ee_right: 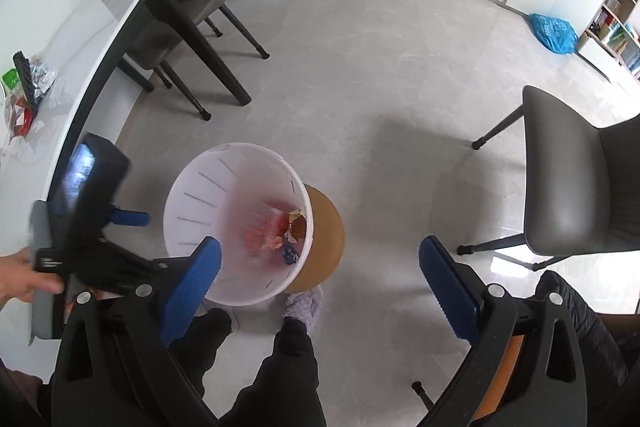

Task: Collect trash
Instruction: 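Carry the bottle and blue cloth over the bin and release both, then grasp the clear red-labelled snack bag with the left gripper while the right grasps the black mesh pad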

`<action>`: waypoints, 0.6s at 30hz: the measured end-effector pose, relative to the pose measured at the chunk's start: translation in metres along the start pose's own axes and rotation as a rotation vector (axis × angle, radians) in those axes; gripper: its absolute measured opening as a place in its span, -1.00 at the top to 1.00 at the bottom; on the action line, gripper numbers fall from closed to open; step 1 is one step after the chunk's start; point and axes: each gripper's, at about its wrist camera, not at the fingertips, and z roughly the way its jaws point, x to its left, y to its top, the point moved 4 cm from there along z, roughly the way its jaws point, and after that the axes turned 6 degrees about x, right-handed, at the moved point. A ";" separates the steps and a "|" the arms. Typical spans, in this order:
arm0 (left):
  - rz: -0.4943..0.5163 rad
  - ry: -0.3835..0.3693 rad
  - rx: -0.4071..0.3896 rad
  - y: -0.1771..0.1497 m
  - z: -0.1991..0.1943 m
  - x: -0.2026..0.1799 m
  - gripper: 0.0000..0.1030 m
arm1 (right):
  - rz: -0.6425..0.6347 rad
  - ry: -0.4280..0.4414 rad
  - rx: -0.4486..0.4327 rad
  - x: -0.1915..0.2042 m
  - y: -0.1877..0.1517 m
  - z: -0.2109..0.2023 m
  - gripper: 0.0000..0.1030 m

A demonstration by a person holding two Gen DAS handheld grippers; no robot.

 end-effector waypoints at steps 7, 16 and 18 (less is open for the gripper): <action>0.003 0.021 -0.098 -0.009 -0.057 -0.008 -0.85 | 0.008 0.001 -0.015 0.004 0.007 -0.006 -0.91; -0.018 0.121 -0.290 -0.039 -0.190 -0.004 -0.85 | -0.057 0.014 -0.134 0.031 0.035 -0.054 -0.95; -0.046 0.104 -0.327 -0.048 -0.211 0.002 -0.85 | -0.066 0.011 -0.154 0.038 0.041 -0.063 -0.95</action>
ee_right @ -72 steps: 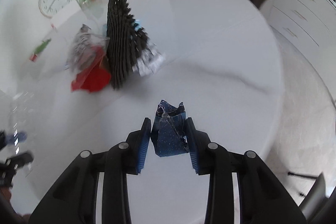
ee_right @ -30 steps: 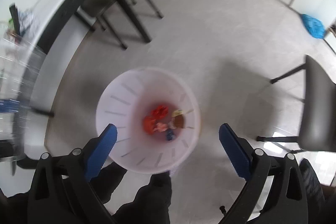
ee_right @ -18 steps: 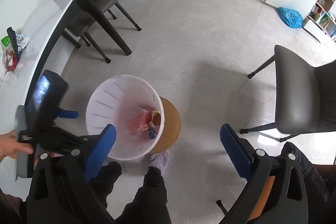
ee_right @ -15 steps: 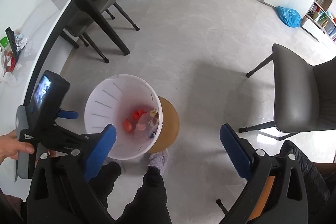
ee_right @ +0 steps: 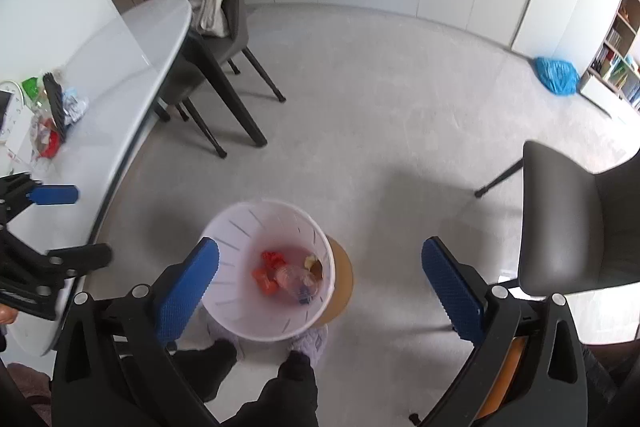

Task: Collect trash
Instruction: 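Grasp the clear red-labelled snack bag with the left gripper while the right grasps the black mesh pad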

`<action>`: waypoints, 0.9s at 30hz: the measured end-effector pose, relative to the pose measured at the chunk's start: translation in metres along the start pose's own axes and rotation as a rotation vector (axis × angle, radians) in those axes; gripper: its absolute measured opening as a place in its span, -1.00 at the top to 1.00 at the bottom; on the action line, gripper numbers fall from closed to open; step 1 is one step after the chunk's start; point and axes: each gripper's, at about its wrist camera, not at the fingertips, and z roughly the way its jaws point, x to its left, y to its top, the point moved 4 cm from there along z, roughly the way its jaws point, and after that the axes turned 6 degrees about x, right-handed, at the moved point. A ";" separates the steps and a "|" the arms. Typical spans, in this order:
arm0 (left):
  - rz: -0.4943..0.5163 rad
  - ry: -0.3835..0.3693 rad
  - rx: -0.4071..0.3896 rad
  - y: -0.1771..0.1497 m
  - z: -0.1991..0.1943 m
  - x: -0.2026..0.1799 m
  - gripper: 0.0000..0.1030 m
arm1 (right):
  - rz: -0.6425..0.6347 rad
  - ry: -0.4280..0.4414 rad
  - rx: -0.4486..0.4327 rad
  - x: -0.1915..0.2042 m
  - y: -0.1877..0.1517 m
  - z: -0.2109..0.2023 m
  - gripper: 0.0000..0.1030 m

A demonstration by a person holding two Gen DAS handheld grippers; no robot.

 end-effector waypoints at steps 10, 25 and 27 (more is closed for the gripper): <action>-0.077 -0.009 -0.035 -0.014 -0.024 0.030 -0.85 | -0.058 0.023 -0.027 0.043 0.018 -0.006 -0.95; -0.441 0.196 -0.127 -0.104 -0.089 0.189 -0.85 | -0.399 0.279 -0.040 0.250 0.084 0.003 -0.95; -0.501 0.233 -0.134 -0.120 -0.096 0.213 -0.85 | -0.450 0.315 -0.038 0.287 0.094 0.007 -0.95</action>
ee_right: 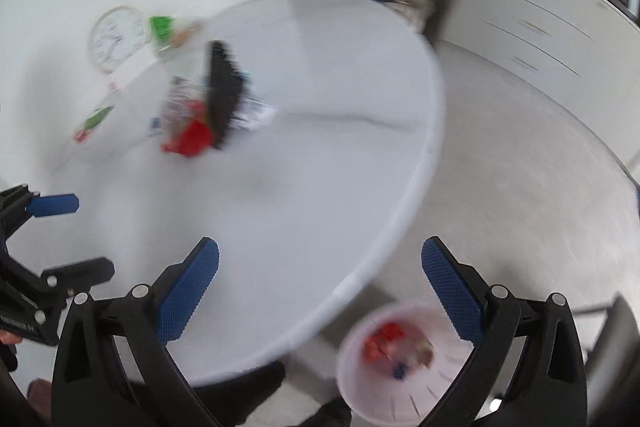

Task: Collect trash
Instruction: 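Grasp the clear red-labelled snack bag with the left gripper while the right grasps the black mesh pad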

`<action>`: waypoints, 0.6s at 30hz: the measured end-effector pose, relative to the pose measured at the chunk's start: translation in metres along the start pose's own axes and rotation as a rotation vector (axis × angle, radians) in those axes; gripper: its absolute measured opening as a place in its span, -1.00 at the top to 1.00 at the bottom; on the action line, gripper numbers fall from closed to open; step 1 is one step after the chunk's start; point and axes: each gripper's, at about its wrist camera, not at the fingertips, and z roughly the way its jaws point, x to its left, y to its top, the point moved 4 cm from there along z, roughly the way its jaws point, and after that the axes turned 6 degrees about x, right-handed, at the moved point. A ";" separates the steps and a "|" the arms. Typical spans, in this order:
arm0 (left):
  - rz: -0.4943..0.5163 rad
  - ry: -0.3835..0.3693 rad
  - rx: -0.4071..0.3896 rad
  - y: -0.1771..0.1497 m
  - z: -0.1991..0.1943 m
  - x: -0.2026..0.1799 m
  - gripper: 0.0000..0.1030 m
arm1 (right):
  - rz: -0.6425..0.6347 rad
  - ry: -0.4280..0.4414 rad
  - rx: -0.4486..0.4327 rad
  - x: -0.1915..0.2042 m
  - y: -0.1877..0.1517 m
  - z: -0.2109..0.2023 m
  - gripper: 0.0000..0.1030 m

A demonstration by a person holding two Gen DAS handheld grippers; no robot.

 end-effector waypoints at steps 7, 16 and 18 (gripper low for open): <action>-0.148 0.020 -0.007 0.000 0.010 0.071 -0.85 | -0.143 0.047 -0.008 0.067 0.064 0.041 -0.95; -0.104 0.001 -0.061 0.027 0.026 0.105 -0.85 | -0.195 0.013 0.002 0.071 0.141 0.095 -0.95; -0.078 -0.009 -0.082 0.037 0.032 0.110 -0.85 | -0.194 0.038 0.014 0.069 0.149 0.104 -0.91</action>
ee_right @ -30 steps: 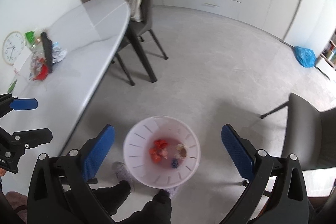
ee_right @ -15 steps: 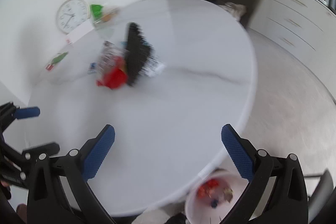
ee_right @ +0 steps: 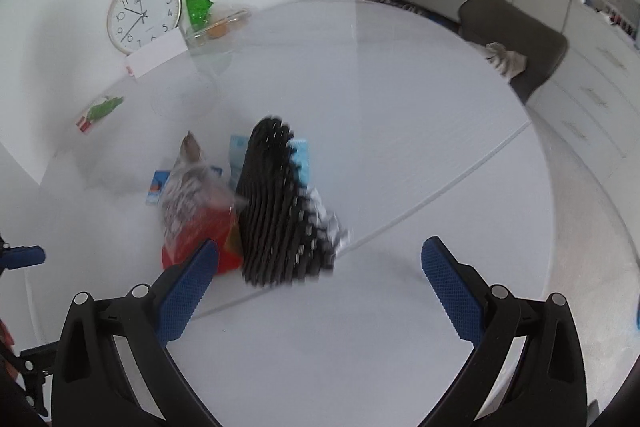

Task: Collect trash
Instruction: 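Grasp the clear red-labelled snack bag with the left gripper while the right grasps the black mesh pad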

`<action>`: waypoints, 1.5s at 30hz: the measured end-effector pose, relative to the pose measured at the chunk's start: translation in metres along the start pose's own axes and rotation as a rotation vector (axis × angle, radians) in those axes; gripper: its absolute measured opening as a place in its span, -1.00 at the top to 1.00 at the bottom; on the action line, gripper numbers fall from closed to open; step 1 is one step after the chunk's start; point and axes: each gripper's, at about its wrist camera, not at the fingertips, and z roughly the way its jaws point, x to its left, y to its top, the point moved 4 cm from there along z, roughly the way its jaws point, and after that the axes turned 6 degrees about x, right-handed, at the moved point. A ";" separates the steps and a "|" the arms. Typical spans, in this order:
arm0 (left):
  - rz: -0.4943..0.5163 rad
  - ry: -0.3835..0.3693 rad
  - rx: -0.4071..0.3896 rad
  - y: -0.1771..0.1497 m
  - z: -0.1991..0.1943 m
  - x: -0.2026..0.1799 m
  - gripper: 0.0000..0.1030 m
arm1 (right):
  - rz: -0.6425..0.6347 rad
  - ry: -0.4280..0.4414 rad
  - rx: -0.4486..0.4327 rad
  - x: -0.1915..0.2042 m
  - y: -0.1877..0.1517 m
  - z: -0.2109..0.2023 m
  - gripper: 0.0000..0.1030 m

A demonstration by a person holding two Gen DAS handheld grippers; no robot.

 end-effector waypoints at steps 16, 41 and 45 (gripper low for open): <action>0.151 -0.040 -0.036 0.077 0.065 0.001 -0.85 | 0.030 0.162 0.128 0.000 -0.006 0.014 0.75; 0.250 -0.035 0.057 0.109 0.133 -0.016 -0.16 | 0.292 0.137 0.095 -0.056 -0.086 -0.064 0.70; 0.230 -0.053 0.038 0.111 0.127 -0.010 0.00 | 0.309 0.139 0.081 -0.058 -0.091 -0.070 0.70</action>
